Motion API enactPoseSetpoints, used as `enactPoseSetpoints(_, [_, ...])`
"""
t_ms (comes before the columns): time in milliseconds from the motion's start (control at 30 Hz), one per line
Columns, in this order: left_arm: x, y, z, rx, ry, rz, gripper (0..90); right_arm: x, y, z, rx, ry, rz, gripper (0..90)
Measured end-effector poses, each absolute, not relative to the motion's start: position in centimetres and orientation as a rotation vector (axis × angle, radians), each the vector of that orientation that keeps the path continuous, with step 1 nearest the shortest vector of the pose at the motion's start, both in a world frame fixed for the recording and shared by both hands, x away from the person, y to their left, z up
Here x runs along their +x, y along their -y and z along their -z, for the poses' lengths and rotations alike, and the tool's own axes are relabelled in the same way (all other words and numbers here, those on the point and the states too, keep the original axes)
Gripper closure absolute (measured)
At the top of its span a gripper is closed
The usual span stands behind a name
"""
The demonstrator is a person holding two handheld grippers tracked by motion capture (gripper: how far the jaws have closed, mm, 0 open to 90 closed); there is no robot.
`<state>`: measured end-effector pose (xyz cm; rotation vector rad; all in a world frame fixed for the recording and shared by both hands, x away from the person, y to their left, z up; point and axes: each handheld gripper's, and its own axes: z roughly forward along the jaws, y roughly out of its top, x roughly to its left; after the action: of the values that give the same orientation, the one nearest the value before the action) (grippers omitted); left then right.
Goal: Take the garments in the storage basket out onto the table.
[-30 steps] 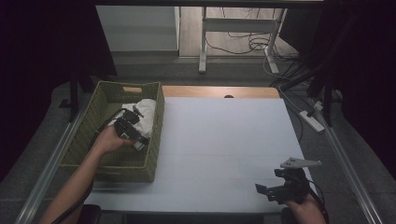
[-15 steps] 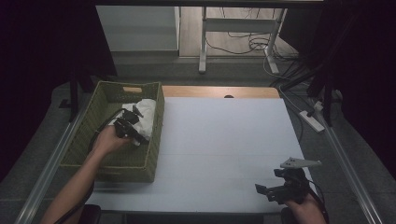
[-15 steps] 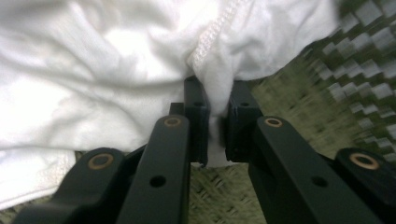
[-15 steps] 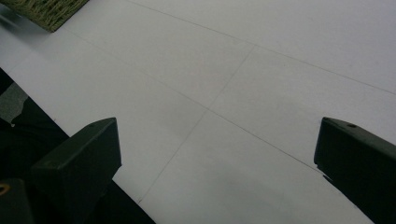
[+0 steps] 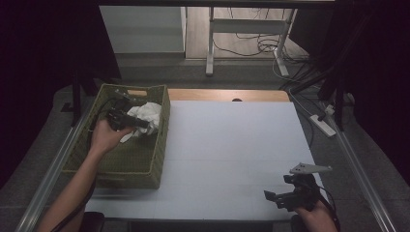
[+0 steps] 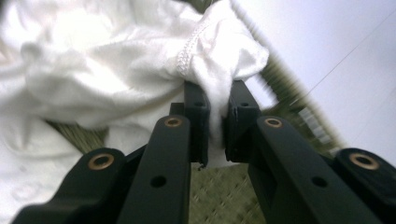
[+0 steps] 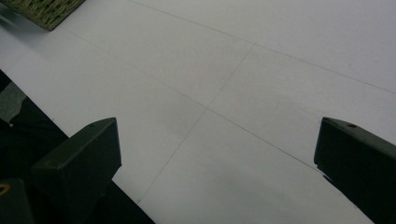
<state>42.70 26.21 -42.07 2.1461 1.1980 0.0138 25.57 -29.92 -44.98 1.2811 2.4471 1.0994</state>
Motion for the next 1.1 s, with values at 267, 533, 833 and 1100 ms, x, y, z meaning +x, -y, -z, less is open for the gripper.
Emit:
enactPoseSetpoints(267, [42.3,-26.8,37.6,2.008,-1.114,-0.029,81.3,25.6,29.9,45.0,1.282,-2.446,-1.100,0.7])
enactPoseSetpoints(533, [42.2,-26.5,32.9,1.934,-1.030,-0.063,81.3,25.6,29.9,45.0,1.283,-2.449,-1.096,0.7])
enactPoseSetpoints(833, [42.4,-25.2,28.8,1.879,-0.948,-0.071,81.3,25.6,30.0,45.0,1.284,-2.451,-1.095,0.7])
enactPoseSetpoints(1100, [42.8,-22.6,25.5,1.850,-0.857,-0.065,81.4,25.6,30.0,45.0,1.285,-2.452,-1.098,0.7])
